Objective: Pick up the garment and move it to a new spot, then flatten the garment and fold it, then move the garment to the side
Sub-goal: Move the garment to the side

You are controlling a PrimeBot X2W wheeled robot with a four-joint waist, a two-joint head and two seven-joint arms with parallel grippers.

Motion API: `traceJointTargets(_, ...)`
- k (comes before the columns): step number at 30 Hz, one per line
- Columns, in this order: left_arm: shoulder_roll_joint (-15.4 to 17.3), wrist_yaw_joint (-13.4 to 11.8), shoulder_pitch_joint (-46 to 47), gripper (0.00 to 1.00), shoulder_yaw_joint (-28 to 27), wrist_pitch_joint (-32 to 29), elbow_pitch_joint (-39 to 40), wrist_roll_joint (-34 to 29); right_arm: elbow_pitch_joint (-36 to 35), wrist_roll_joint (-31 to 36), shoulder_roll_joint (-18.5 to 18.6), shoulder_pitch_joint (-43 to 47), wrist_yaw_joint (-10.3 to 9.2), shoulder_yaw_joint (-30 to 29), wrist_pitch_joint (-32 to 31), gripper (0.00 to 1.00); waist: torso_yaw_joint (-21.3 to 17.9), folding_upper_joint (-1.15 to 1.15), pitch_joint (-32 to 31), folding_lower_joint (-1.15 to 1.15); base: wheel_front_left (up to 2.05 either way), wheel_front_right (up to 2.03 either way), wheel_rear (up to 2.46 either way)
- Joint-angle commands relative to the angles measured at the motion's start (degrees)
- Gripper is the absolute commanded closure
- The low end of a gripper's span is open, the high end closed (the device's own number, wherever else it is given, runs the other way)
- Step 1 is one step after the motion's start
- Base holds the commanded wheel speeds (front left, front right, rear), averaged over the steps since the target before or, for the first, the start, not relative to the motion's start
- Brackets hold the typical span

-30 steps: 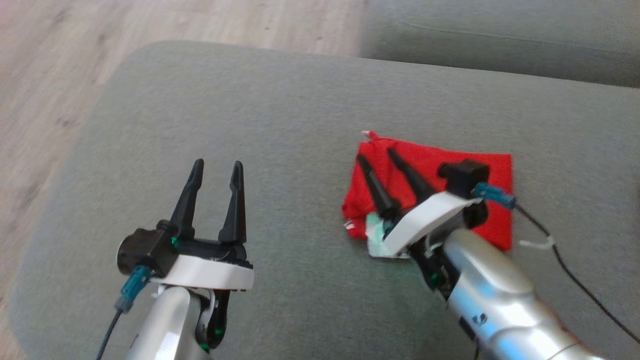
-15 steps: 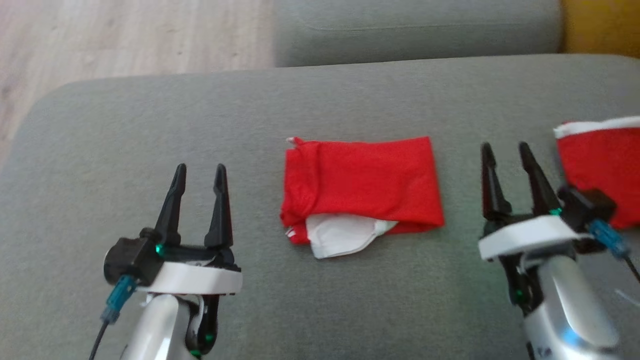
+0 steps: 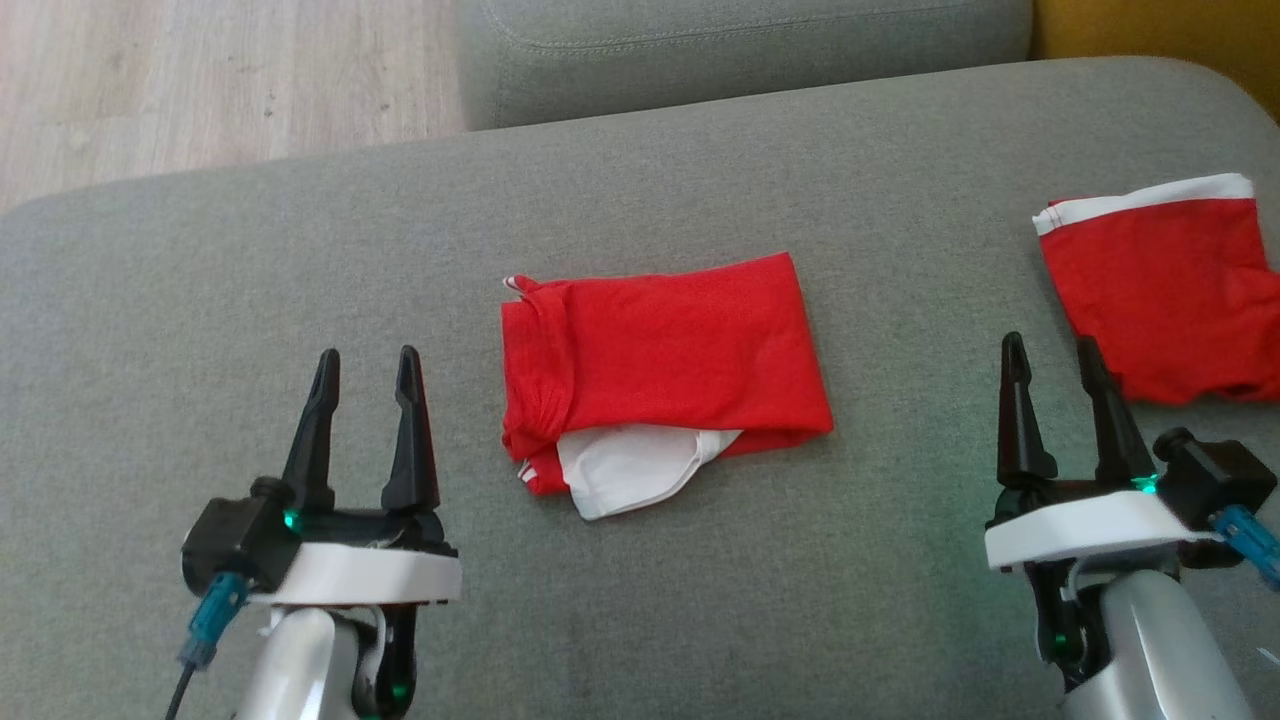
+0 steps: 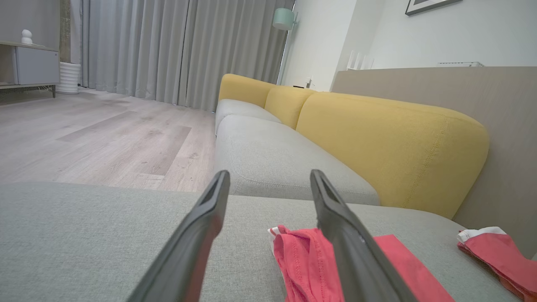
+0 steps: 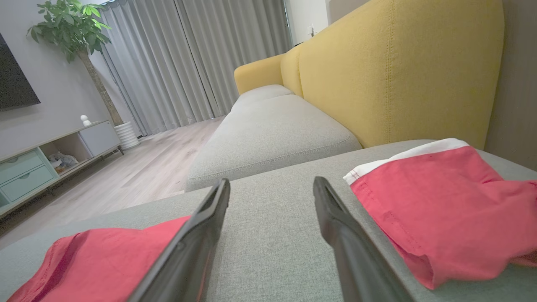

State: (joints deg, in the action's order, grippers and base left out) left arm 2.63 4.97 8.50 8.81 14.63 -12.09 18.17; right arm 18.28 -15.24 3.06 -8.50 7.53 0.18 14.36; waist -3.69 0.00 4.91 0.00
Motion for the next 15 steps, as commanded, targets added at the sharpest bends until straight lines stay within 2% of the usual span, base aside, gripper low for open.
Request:
traceJointTargets(1,0.2,-0.2,1.4,0.0,-2.1,0.4,2.1,-0.5,-2.1,-0.4,-0.2,-1.7,-0.04,1.6,0.6,0.0,0.0,0.0,0.1,0.0,0.0,0.0,0.0)
traceJointTargets(8,0.2,0.1,2.4,0.0,-1.3,0.4,2.1,-0.4,-1.7,0.4,-0.2,-2.3,-0.04,1.5,0.6,0.0,1.4,0.0,0.8,0.0,0.0,0.0,0.0)
traceJointTargets(15,0.2,0.4,4.1,0.0,0.1,0.4,2.2,-0.2,0.3,2.3,-0.2,-5.4,-0.04,1.0,0.3,0.0,4.4,0.0,3.1,0.0,0.0,0.0,0.0)
